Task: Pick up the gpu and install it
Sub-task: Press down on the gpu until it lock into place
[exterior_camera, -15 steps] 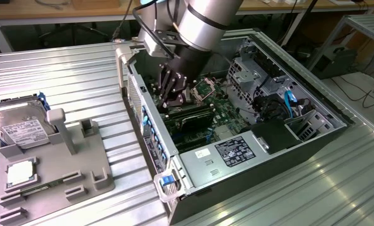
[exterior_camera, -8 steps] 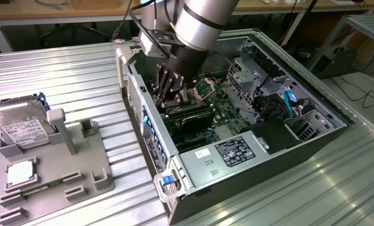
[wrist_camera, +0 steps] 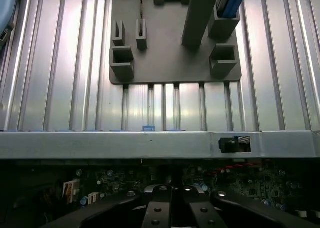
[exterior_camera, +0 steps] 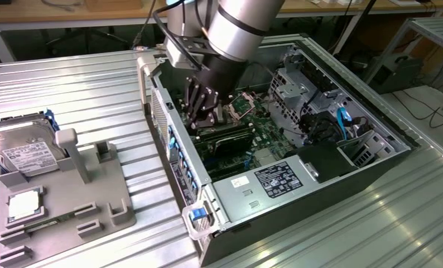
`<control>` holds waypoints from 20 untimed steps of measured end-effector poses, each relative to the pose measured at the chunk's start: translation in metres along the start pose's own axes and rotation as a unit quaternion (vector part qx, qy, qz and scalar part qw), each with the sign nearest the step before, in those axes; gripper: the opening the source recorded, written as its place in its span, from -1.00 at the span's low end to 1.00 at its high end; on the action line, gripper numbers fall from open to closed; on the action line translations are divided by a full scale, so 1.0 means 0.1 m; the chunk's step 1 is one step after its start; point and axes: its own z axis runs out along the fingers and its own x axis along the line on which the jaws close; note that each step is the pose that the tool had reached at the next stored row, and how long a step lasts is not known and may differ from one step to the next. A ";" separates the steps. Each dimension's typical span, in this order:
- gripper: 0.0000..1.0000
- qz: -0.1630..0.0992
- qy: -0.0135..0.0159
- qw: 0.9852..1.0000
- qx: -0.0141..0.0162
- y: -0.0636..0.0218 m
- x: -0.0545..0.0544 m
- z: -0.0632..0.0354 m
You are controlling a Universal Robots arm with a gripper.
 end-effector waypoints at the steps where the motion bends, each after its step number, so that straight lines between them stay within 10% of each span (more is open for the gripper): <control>1: -0.79 0.000 0.000 1.000 0.000 0.000 0.01 0.000; 20: -0.79 0.000 0.000 1.000 0.000 -0.033 -0.05 -0.008</control>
